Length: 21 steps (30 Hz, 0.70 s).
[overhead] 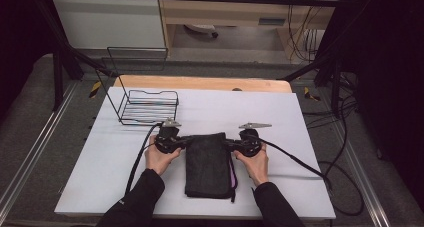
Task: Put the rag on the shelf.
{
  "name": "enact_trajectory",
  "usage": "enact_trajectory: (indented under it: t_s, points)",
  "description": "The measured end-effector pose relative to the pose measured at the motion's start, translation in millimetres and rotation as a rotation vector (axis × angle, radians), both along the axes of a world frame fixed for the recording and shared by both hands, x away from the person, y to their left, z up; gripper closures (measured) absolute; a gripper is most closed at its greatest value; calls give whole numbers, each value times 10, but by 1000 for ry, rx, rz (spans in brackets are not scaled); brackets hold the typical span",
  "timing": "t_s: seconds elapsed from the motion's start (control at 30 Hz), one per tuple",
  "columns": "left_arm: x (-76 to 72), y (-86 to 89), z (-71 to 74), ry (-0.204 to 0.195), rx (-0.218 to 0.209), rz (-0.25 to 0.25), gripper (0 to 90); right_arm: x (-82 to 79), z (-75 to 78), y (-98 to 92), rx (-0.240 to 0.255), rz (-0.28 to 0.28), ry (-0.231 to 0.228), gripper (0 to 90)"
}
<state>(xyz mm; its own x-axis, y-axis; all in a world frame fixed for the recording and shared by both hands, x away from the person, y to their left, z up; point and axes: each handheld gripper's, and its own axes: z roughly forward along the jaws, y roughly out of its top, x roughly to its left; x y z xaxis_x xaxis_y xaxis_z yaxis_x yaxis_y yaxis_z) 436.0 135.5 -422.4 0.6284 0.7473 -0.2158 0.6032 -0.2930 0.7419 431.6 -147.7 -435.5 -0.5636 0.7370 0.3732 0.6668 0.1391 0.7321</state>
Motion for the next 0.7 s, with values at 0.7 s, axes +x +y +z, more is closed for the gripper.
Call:
enact_trajectory:
  t_s: [0.7]
  points:
    - [-348,7,325,-116,-24,-38,809,-297,288,2,-16,19,-133,779]
